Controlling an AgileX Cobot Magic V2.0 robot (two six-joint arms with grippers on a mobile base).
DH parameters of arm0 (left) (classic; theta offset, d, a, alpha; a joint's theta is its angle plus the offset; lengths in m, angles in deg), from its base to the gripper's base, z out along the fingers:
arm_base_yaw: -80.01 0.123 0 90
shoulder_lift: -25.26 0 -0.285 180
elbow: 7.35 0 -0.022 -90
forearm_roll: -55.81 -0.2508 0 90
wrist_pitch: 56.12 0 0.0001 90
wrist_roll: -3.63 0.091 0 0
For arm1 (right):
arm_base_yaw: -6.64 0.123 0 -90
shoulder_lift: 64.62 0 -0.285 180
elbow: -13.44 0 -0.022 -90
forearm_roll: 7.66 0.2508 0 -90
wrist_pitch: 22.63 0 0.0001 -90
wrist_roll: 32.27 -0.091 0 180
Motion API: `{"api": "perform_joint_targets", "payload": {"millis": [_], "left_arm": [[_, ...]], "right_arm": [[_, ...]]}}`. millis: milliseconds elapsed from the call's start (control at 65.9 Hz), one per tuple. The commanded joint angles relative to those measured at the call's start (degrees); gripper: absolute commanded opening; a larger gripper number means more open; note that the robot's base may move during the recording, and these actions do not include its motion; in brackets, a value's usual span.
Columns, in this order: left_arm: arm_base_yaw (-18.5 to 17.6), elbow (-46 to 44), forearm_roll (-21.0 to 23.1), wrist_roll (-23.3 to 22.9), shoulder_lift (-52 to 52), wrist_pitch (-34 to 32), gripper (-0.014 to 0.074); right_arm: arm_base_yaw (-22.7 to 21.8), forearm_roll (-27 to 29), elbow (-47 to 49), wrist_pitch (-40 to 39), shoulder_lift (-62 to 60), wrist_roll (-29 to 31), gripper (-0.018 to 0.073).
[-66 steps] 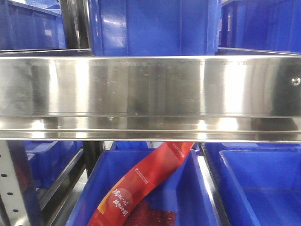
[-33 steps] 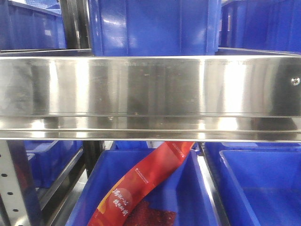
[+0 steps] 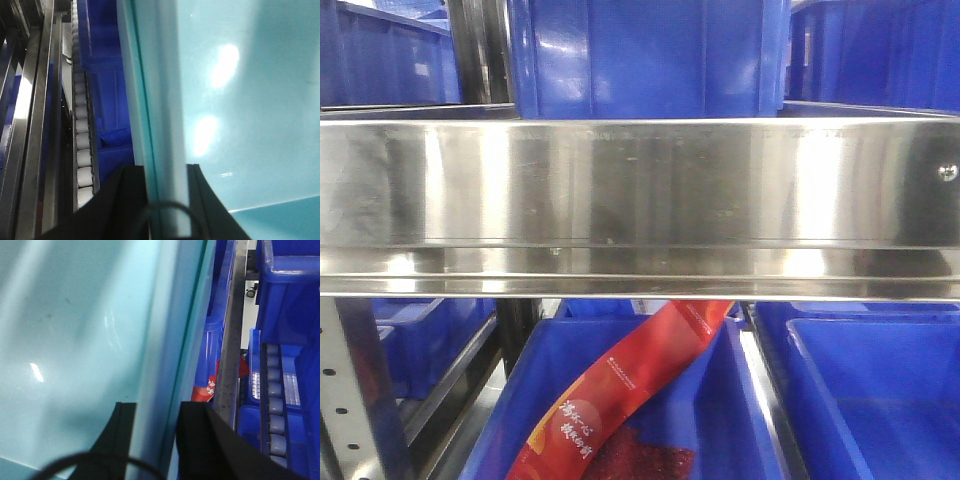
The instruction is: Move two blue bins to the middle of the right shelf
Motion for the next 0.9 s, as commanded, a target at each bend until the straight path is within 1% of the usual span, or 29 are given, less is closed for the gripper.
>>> {"api": "perform_joint_targets", "payload": {"millis": [0, 106, 182, 228, 273, 379, 486, 546, 653, 744, 880], "left_arm": [[-0.3, -0.9, 2.3, 0.6, 1.0, -6.6, -0.0111], [-0.3, -0.9, 2.3, 0.6, 1.0, -6.6, -0.0111], [-0.3, -0.9, 2.4, 0.6, 1.0, -8.2, -0.0111], [-0.3, -0.9, 2.5, 0.6, 1.0, -7.7, -0.0111], [-0.3, -0.9, 3.1, 0.6, 1.1, -5.7, -0.0111], [-0.3, -0.9, 3.1, 0.6, 1.2, 1.6, -0.0111], [-0.3, -0.8, 1.3, 0.6, 1.2, 9.2, -0.0111], [-0.3, -0.5, 0.7, 0.7, 1.2, 9.2, -0.0111], [-0.3, 1.5, -0.9, 0.7, 1.2, 9.2, -0.0111], [-0.3, 4.3, -0.9, 0.7, 1.2, 9.2, -0.0111], [-0.3, 10.9, -0.9, 0.7, 1.2, 9.2, -0.0111]], "right_arm": [[0.3, 2.8, 0.9, -3.9, -0.8, 0.5, -0.0153], [0.3, 2.8, 0.9, -3.9, -0.8, 0.5, -0.0153], [0.3, 2.8, 0.9, -3.2, -0.8, 0.5, -0.0153], [0.3, 2.8, 0.9, -2.4, -0.8, 0.5, -0.0153], [0.3, 2.8, 0.9, -0.8, -0.8, 0.5, -0.0153], [0.3, 3.0, 0.8, 2.9, -0.8, 0.5, -0.0153], [0.3, 3.2, 0.7, 8.3, -0.6, 0.5, -0.0153], [0.3, 3.2, -0.3, 10.6, -0.4, 0.5, -0.0153], [0.3, 3.2, -3.7, 10.7, -0.4, 0.5, -0.0153], [0.3, 3.2, -7.8, 9.4, -0.4, 0.5, -0.0153], [0.3, 3.2, -14.5, 6.0, -0.4, 0.5, -0.0153]]}}
